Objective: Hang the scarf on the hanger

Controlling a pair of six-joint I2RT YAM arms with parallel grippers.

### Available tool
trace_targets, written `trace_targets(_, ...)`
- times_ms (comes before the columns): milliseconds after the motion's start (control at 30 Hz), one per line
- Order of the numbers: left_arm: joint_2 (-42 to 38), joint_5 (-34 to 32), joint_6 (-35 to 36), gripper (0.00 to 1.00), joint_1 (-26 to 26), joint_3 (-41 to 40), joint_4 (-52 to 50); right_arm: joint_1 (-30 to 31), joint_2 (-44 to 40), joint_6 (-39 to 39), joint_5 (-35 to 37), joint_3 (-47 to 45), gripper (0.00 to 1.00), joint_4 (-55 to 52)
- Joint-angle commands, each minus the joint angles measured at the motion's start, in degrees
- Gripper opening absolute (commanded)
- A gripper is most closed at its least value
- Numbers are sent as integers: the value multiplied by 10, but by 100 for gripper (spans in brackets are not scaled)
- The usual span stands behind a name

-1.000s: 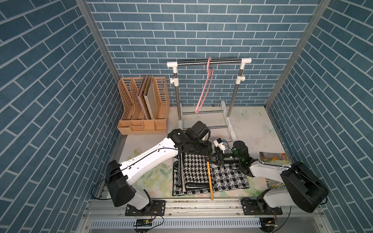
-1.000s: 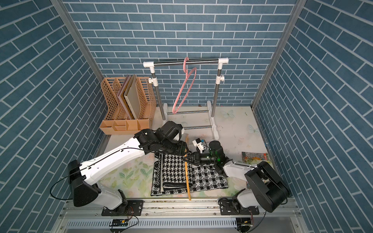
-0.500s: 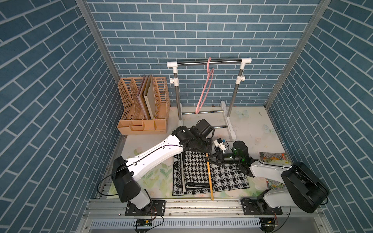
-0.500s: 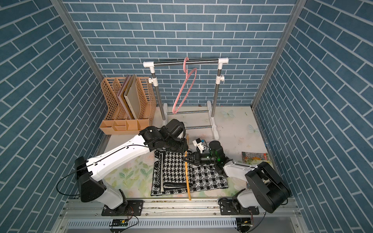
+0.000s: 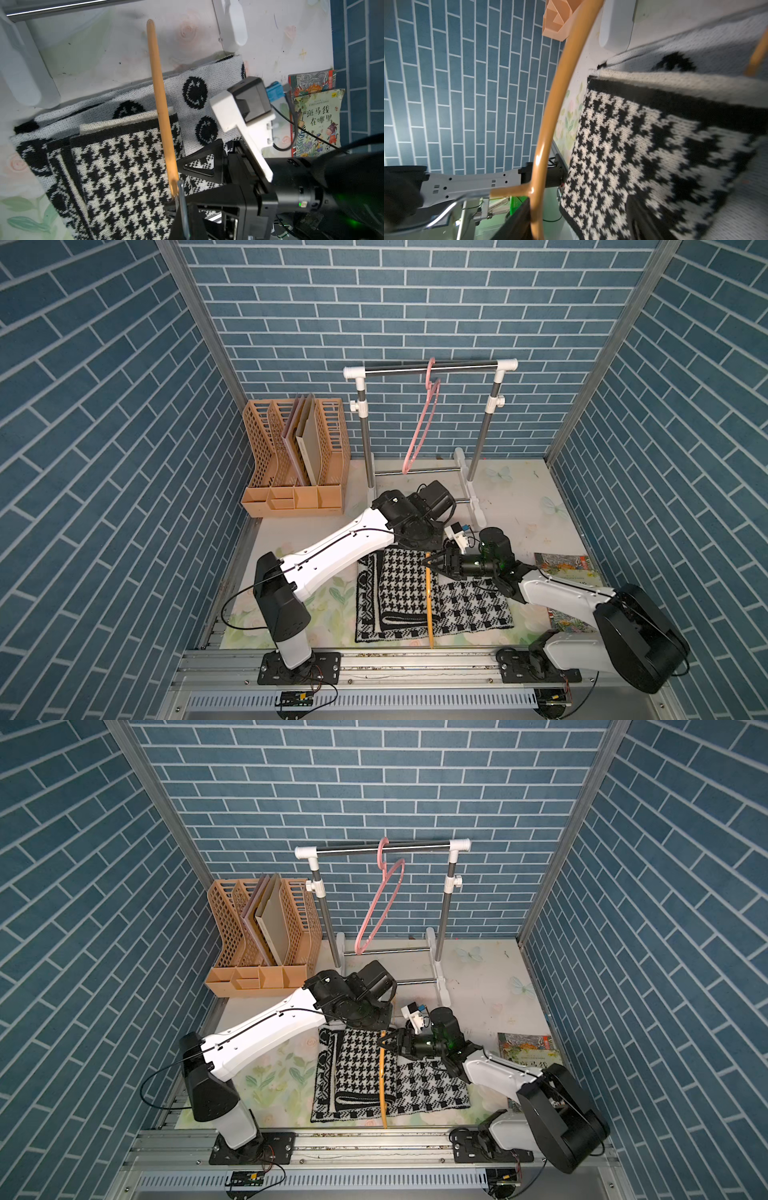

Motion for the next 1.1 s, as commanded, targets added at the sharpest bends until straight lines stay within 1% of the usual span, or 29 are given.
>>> trace_targets(0,-2,-32,-36,0,-5,36,-48,-1,-95,-102,156,19,98,-143)
trace_targets(33,-4,-30,-45,0,-5,40,-48,-1,-119,-112,172,23,99,-158)
trace_targets(167,-6,-11,-78,0,-6,46,-35,18,-189,-164,241,43,99,-241)
trace_targets(267,2,-1,-93,0,-9,56,-34,39,-222,-188,290,57,97,-289)
trace_targets(333,11,-1,-100,0,-10,75,-46,63,-236,-202,338,76,92,-330)
trace_targets(433,30,-6,-105,0,-12,121,-71,94,-249,-214,372,98,87,-361)
trace_targets(500,41,-13,-97,0,-13,142,-85,108,-259,-214,379,95,83,-359)
trace_targets(600,55,-20,-82,0,-12,149,-101,124,-270,-200,373,68,74,-329)
trace_targets(633,61,-24,-79,0,-12,148,-106,130,-269,-197,373,63,73,-325)
trace_targets(700,73,-26,-69,0,-12,146,-115,161,-251,-196,376,56,72,-312)
trace_targets(833,106,-38,-59,0,-9,173,-135,220,-199,-200,426,66,75,-277)
trace_targets(867,111,-41,-60,0,-9,177,-134,226,-190,-201,433,68,75,-272)
trace_targets(967,126,-21,-57,0,-6,201,-136,239,-153,-200,471,75,74,-259)
trace_targets(1067,126,-21,-55,0,-4,211,-136,246,-136,-191,493,68,70,-247)
